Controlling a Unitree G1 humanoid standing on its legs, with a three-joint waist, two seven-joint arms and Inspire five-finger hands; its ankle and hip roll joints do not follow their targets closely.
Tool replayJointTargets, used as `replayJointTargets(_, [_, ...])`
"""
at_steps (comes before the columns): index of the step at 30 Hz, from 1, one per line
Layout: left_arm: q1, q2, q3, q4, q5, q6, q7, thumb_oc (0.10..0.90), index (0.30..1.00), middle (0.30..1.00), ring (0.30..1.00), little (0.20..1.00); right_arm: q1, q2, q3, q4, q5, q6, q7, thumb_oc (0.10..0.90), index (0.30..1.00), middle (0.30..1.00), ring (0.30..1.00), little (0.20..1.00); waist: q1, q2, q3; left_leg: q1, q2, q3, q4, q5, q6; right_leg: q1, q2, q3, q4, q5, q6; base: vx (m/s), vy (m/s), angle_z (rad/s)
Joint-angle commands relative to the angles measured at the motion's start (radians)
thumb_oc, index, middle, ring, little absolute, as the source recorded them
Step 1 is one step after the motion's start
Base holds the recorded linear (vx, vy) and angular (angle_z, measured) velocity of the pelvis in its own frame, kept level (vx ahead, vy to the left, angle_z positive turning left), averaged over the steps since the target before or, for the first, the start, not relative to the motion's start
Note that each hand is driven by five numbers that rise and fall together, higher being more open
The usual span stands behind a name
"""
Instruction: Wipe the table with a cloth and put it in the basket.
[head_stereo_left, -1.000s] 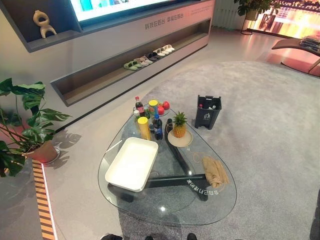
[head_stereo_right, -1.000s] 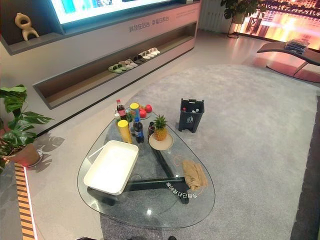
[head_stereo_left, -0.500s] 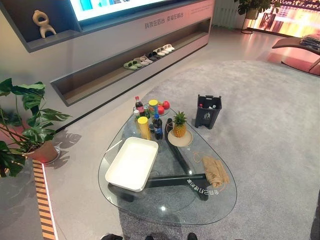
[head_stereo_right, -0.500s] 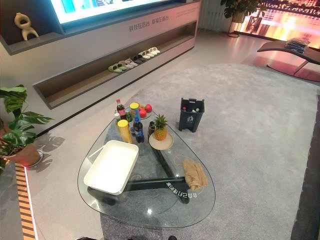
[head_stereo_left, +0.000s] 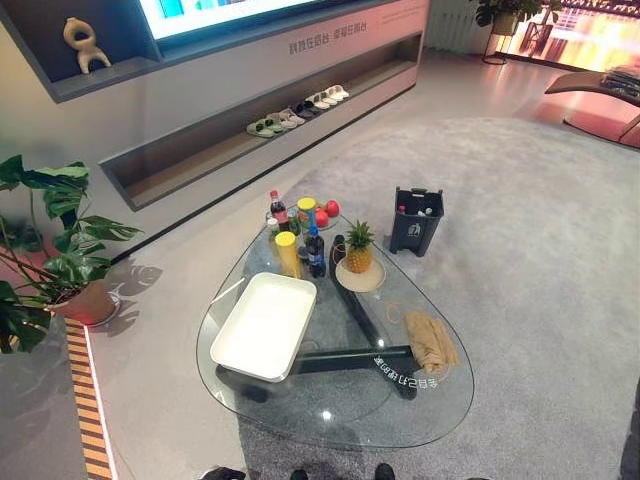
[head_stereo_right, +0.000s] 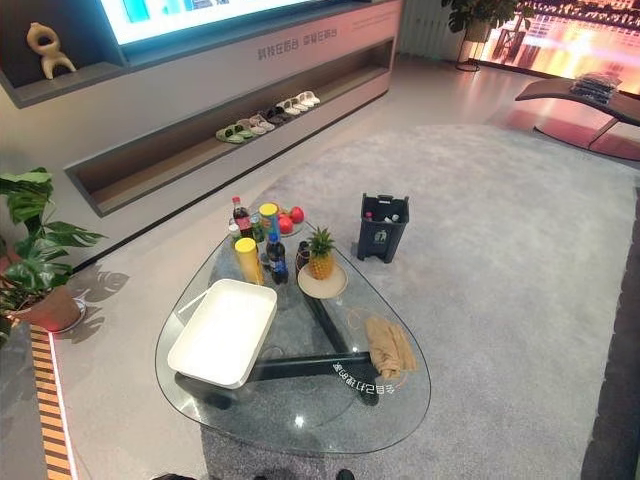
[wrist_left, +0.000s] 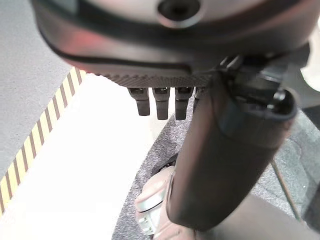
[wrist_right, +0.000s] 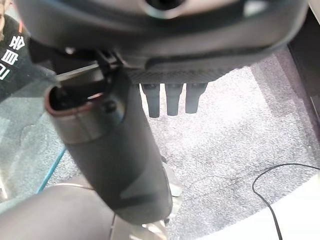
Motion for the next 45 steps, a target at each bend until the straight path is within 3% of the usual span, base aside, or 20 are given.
replayJointTargets(1, [-0.108,0.011,-0.043,0.01,-0.034,0.0,0.027,0.8,0.9,0.9,0.9,0.9,-0.112,-0.026,0.06,0.01,0.012,0.027,0.016,0.8,0.9,0.9,0.9,0.9,-0.011,-0.017,0.091,-0.056,-0.049,0.016,0.002,-0.028,0.019,-0.01,-0.008,-0.052,0.005,-0.011,0.028,-0.12,-0.017,-0.02])
replayJointTargets(8, [-0.165,0.018,-0.06,-0.029,-0.11,-0.016,0.038,0.8,0.9,0.9,0.9,0.9,-0.18,-0.035,0.089,-0.014,0.014,0.058,0.02,0.8,0.9,0.9,0.9,0.9,-0.018,0.009,0.188,-0.161,-0.063,-0.014,0.002,0.018,0.025,-0.122,-0.002,-0.024,0.005,0.027,0.023,-0.12,-0.016,-0.01])
replayJointTargets(11, [-0.19,0.04,-0.046,-0.031,-0.109,-0.021,0.039,0.8,0.9,0.9,0.9,0.9,-0.181,-0.043,0.125,-0.011,-0.051,0.086,0.101,0.8,0.9,0.9,0.9,0.9,-0.017,0.015,0.227,-0.199,-0.068,-0.032,0.002,0.034,0.019,-0.156,-0.001,-0.026,0.005,0.035,0.024,-0.03,-0.045,0.01])
replayJointTargets(15, [-0.236,0.062,-0.024,-0.033,-0.191,-0.035,0.037,0.8,0.9,0.9,0.9,0.9,-0.219,-0.06,0.148,-0.014,-0.038,0.093,0.059,0.8,0.9,0.9,0.9,0.9,-0.016,0.015,0.27,-0.234,-0.079,-0.024,0.002,0.044,0.02,-0.192,-0.012,-0.042,0.006,0.049,0.025,-0.06,-0.01,0.0])
replayJointTargets(18, [-0.3,0.074,-0.032,-0.035,-0.267,-0.049,0.04,0.8,0.9,0.9,0.9,0.9,-0.282,-0.08,0.151,-0.013,0.002,0.11,0.028,0.8,0.9,0.9,0.9,0.9,-0.012,0.023,0.323,-0.282,-0.08,-0.025,0.002,0.078,0.015,-0.268,0.002,-0.04,0.101,0.02,0.008,-0.19,0.008,-0.03])
replayJointTargets(23, [-0.352,0.091,-0.014,-0.059,-0.346,-0.071,0.049,0.8,0.9,0.9,0.9,0.9,-0.308,-0.109,0.153,-0.029,-0.015,0.126,0.017,0.8,0.9,0.9,0.9,0.9,-0.017,0.026,0.393,-0.434,-0.098,-0.039,0.191,0.052,0.009,-0.405,-0.003,-0.042,0.27,-0.033,-0.013,-0.15,0.013,0.01])
replayJointTargets(32, [-0.404,0.124,0.012,-0.132,-0.504,-0.096,0.034,0.8,0.9,0.9,0.9,0.9,-0.371,-0.122,0.145,-0.039,0.064,0.159,-0.056,0.8,0.9,0.9,0.9,0.9,-0.021,0.018,0.416,-0.688,-0.105,-0.033,0.461,-0.026,0.027,-0.65,-0.004,-0.025,0.502,-0.102,-0.035,-0.08,-0.019,0.11])
replayJointTargets(38, [-0.38,0.132,0.034,-0.178,-0.58,-0.134,0.043,0.8,0.9,0.9,0.9,0.9,-0.389,-0.148,0.076,-0.068,0.17,0.106,-0.215,0.8,0.9,0.9,0.9,0.9,-0.02,0.017,0.417,-0.802,-0.092,-0.028,0.574,-0.065,0.033,-0.764,0.006,-0.021,0.604,-0.126,-0.041,-0.01,0.024,-0.03])
replayJointTargets(45, [-0.368,0.139,0.05,-0.171,-0.586,-0.159,0.048,0.8,0.9,0.9,0.9,0.9,-0.395,-0.172,0.005,-0.088,0.221,0.019,-0.344,0.8,0.9,0.9,0.9,0.9,-0.016,0.013,0.417,-0.839,-0.094,-0.033,0.594,-0.071,0.035,-0.802,0.01,-0.029,0.628,-0.123,-0.039,0.0,0.006,-0.05])
